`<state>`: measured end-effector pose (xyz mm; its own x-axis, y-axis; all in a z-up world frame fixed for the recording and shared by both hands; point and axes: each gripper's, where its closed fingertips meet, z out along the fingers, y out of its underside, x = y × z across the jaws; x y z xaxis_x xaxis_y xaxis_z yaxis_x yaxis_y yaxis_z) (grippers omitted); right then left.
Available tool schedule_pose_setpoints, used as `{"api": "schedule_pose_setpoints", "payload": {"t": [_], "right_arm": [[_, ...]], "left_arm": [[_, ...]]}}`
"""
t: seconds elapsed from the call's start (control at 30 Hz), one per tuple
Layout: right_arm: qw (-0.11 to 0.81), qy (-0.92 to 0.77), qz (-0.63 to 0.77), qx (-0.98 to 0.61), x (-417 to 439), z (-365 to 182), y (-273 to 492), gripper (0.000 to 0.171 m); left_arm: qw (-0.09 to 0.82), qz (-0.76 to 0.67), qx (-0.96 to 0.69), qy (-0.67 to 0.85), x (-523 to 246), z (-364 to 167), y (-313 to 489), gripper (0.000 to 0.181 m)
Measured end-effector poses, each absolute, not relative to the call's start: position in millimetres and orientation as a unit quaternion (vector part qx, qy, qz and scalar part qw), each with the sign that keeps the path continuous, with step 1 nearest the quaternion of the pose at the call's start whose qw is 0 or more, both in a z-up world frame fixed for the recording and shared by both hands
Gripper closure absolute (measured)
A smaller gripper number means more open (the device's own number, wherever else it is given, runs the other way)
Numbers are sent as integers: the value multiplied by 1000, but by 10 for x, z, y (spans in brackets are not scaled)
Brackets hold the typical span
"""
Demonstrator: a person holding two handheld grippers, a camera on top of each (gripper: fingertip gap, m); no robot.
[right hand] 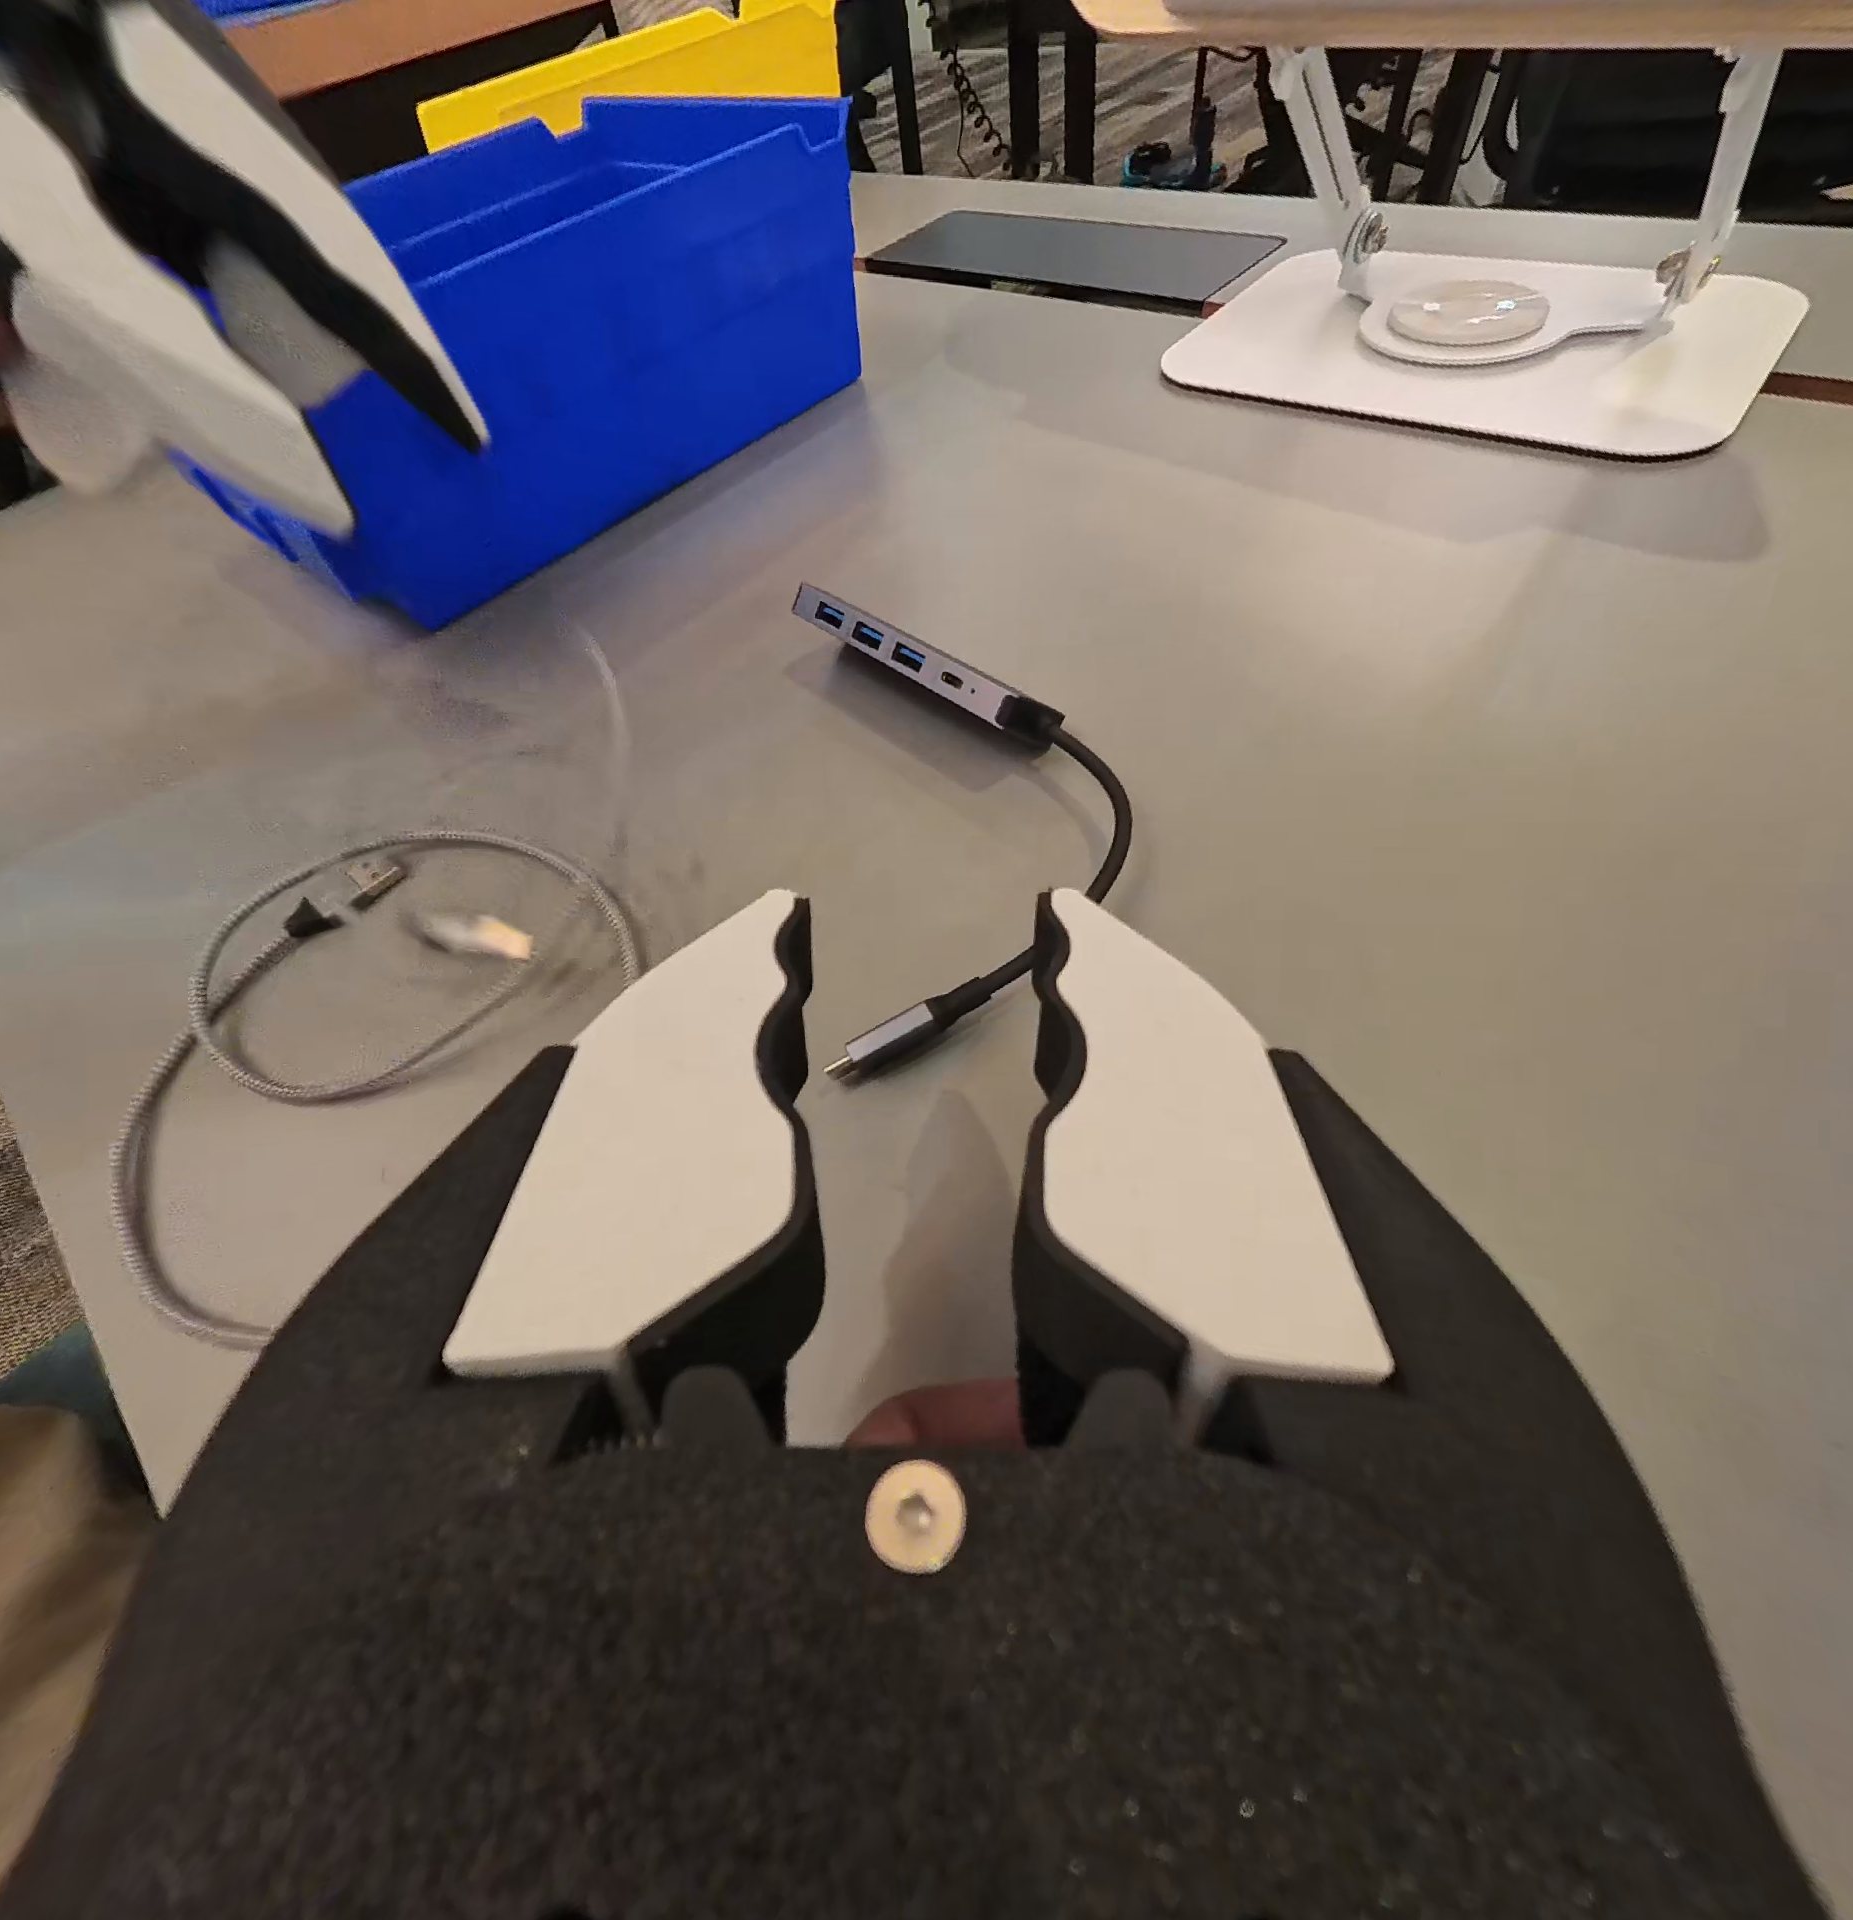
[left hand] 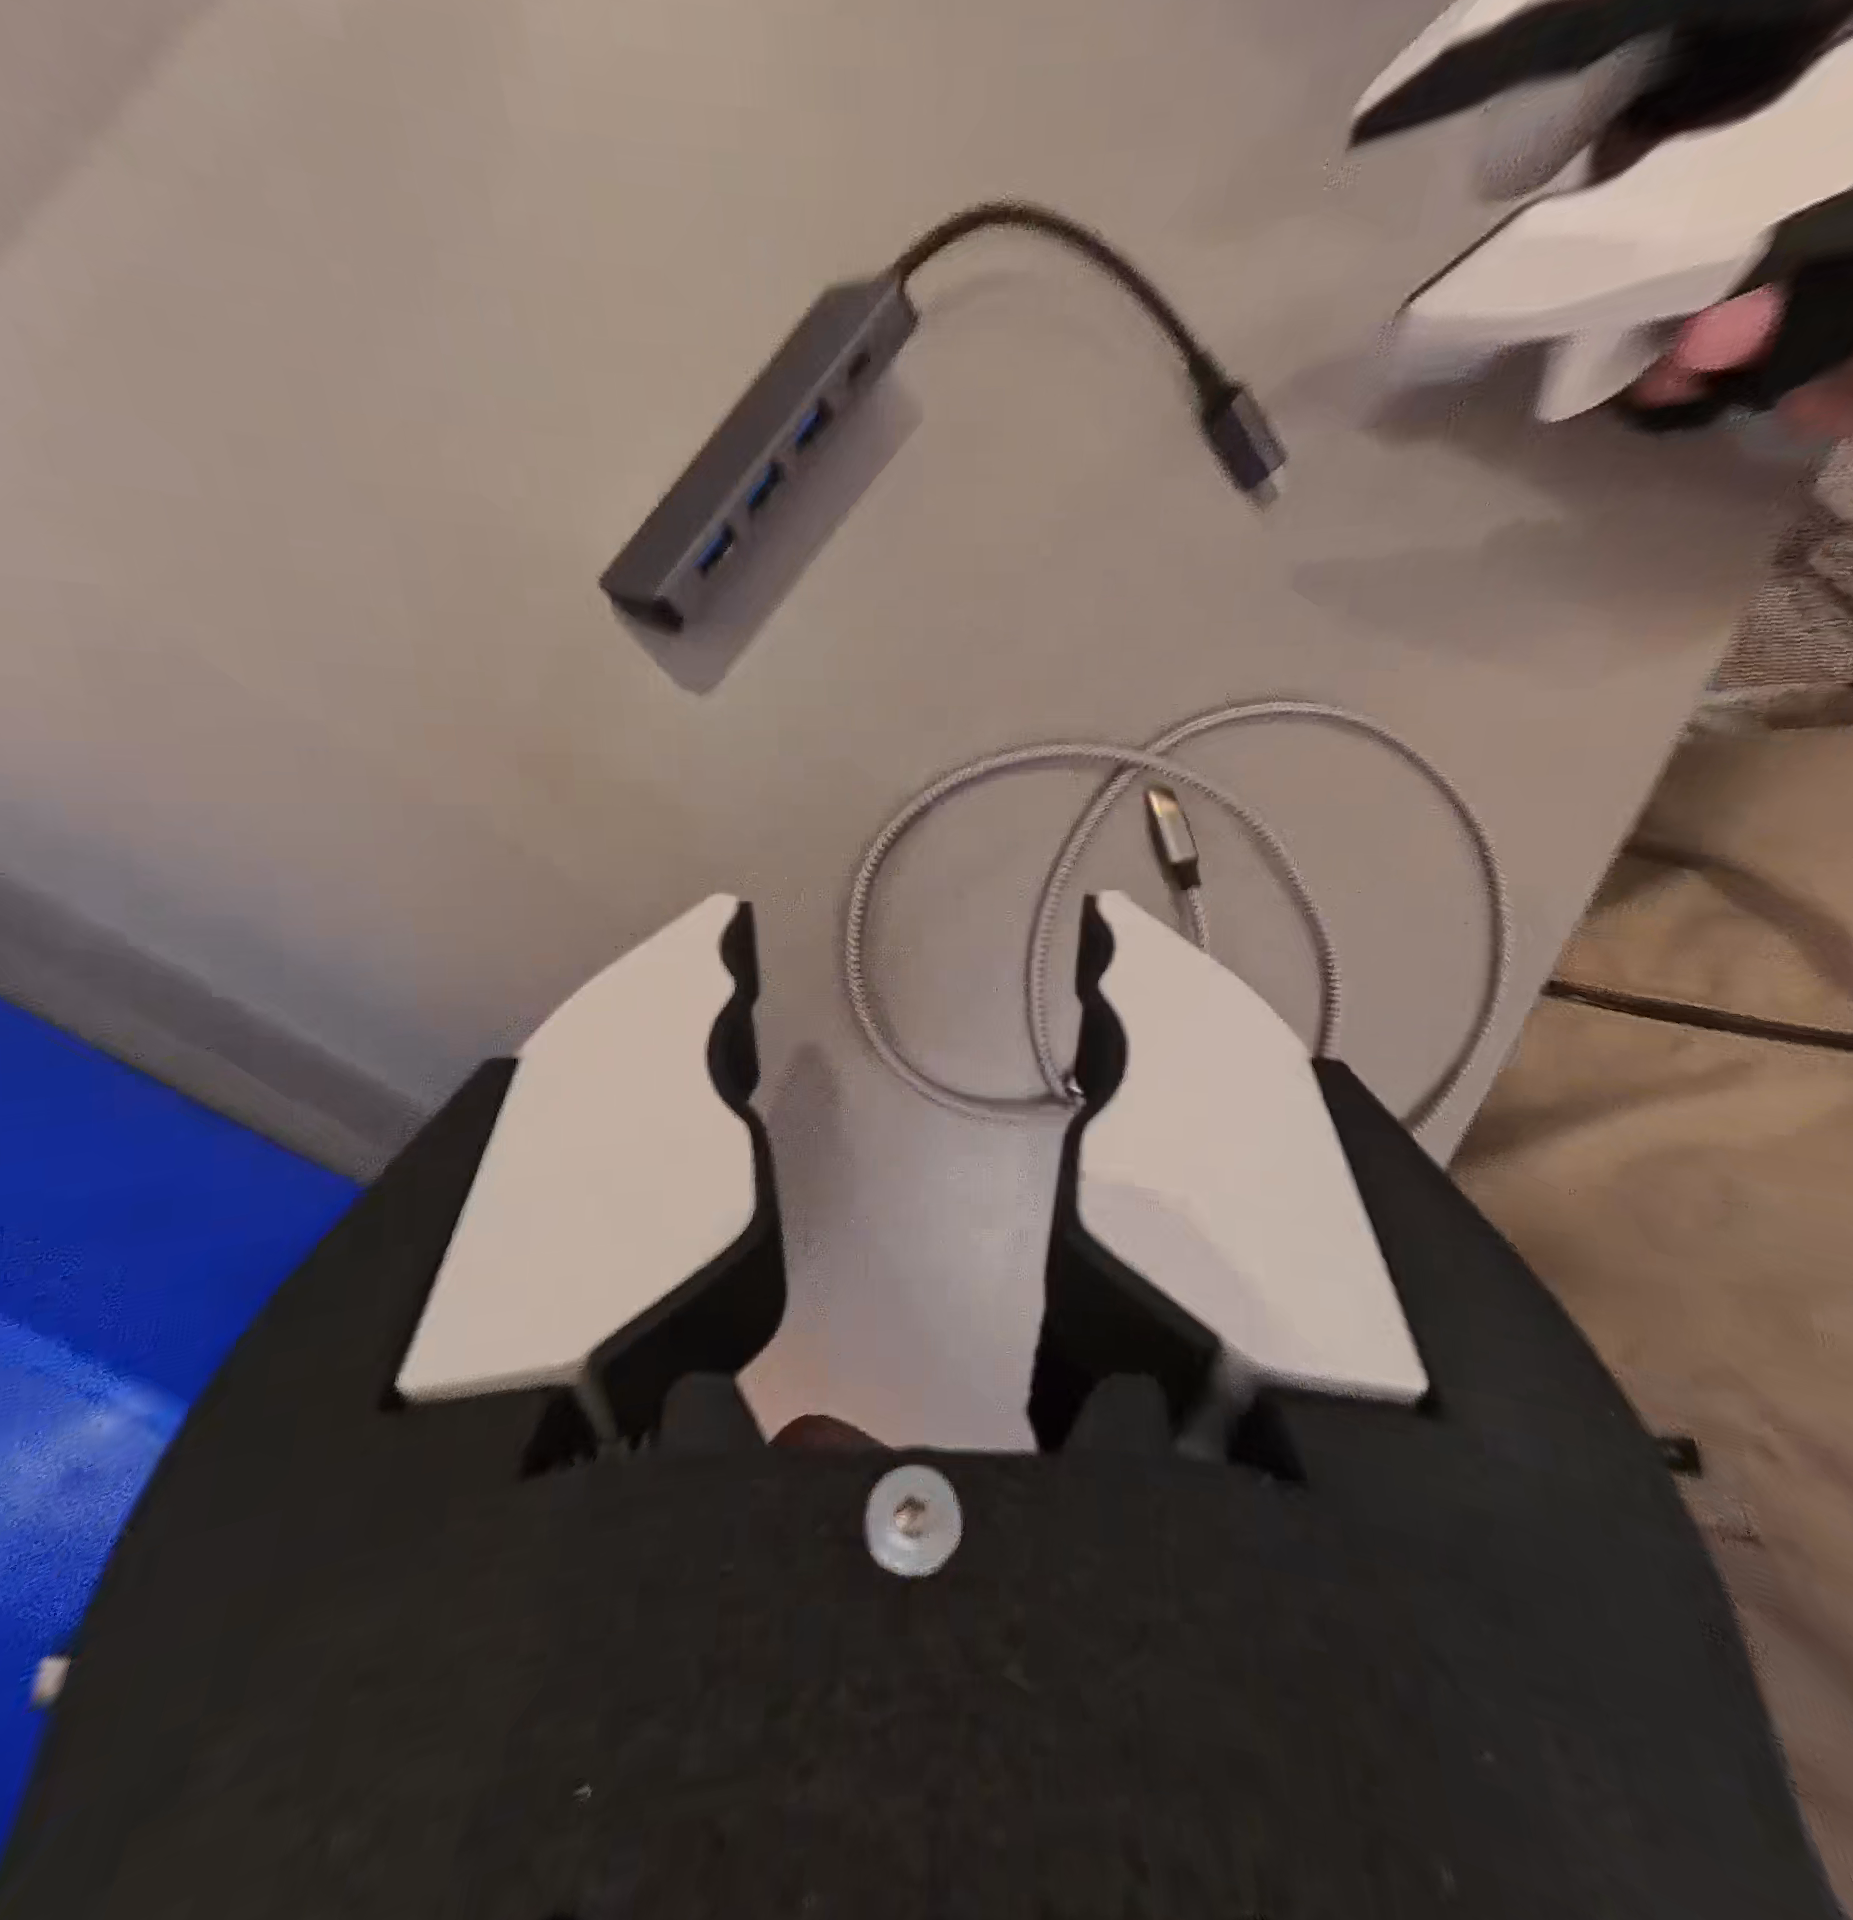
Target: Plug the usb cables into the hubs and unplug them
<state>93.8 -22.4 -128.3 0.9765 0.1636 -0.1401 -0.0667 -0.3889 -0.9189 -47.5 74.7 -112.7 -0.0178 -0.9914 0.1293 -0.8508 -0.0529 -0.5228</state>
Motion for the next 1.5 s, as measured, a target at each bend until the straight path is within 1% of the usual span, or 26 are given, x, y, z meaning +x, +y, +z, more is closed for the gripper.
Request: {"api": "schedule_pose_setpoints", "payload": {"t": [0.07, 0.13, 0.17, 0.27, 0.33, 0.4, 0.5, 0.57, 0.67, 0.77, 0.83, 0.93, 1.0, 1.07, 1.1, 1.2, 1.27, 1.3, 1.37, 1.4, 1.5], "right_arm": [[550, -30, 103, -829, 936, -1292, -221, 131], [548, -32, 102, -830, 930, -1298, -220, 131], [547, -33, 101, -830, 928, -1299, -219, 131], [545, -47, 107, -830, 895, -1300, -220, 130], [545, -70, 106, -829, 880, -1276, -222, 129], [540, -108, 88, -830, 880, -1234, -209, 128], [522, -161, 46, -836, 924, -1221, -140, 123], [510, -183, 43, -839, 917, -1244, -83, 120], [498, -219, 25, -839, 896, -1262, 34, 117], [480, -274, -12, -833, 893, -1268, 255, 118], [456, -305, -29, -836, 920, -1326, 440, 119], [424, -338, -32, -840, 916, -1450, 692, 119], [407, -348, -30, -844, 908, -1565, 835, 120], [383, -357, -30, -851, 910, -1717, 926, 121], [377, -361, -36, -852, 916, -1776, 964, 124], [383, -359, -41, -850, 910, -1821, 1023, 154], [385, -354, -55, -851, 954, -1794, 1028, 159], [392, -348, -56, -850, 966, -1758, 1013, 159], [410, -329, -56, -849, 1007, -1648, 946, 159], [418, -320, -52, -849, 1022, -1589, 890, 159], [430, -299, -38, -851, 1075, -1453, 674, 159]], "left_arm": [[163, -211, -709, 652, -444, -1257, 819, 113], [183, -199, -721, 637, -429, -1205, 894, 106], [210, -211, -725, 621, -405, -1081, 932, 107], [286, -278, -726, 560, -452, -609, 864, 120], [338, -304, -732, 507, -602, -422, 775, 127], [381, -303, -742, 461, -800, -449, 657, 128], [420, -271, -766, 403, -1054, -824, 443, 133], [411, -276, -784, 375, -1119, -1109, 241, 136], [374, -293, -809, 347, -1161, -1402, -34, 137], [336, -236, -836, 364, -1329, -1645, -165, 138], [306, -213, -849, 374, -1444, -1752, -236, 138], [287, -266, -850, 353, -1388, -1730, -347, 139], [264, -268, -854, 360, -1340, -1794, -402, 136], [271, -265, -852, 360, -1286, -1789, -397, 133], [272, -264, -851, 364, -1257, -1791, -407, 132], [286, -232, -847, 383, -1194, -1817, -360, 134], [290, -201, -844, 404, -1160, -1840, -314, 138], [291, -189, -841, 415, -1139, -1848, -288, 144], [295, -170, -833, 437, -1097, -1861, -229, 159], [293, -166, -827, 450, -1077, -1867, -207, 176], [274, -168, -810, 491, -1002, -1872, -142, 178]]}}
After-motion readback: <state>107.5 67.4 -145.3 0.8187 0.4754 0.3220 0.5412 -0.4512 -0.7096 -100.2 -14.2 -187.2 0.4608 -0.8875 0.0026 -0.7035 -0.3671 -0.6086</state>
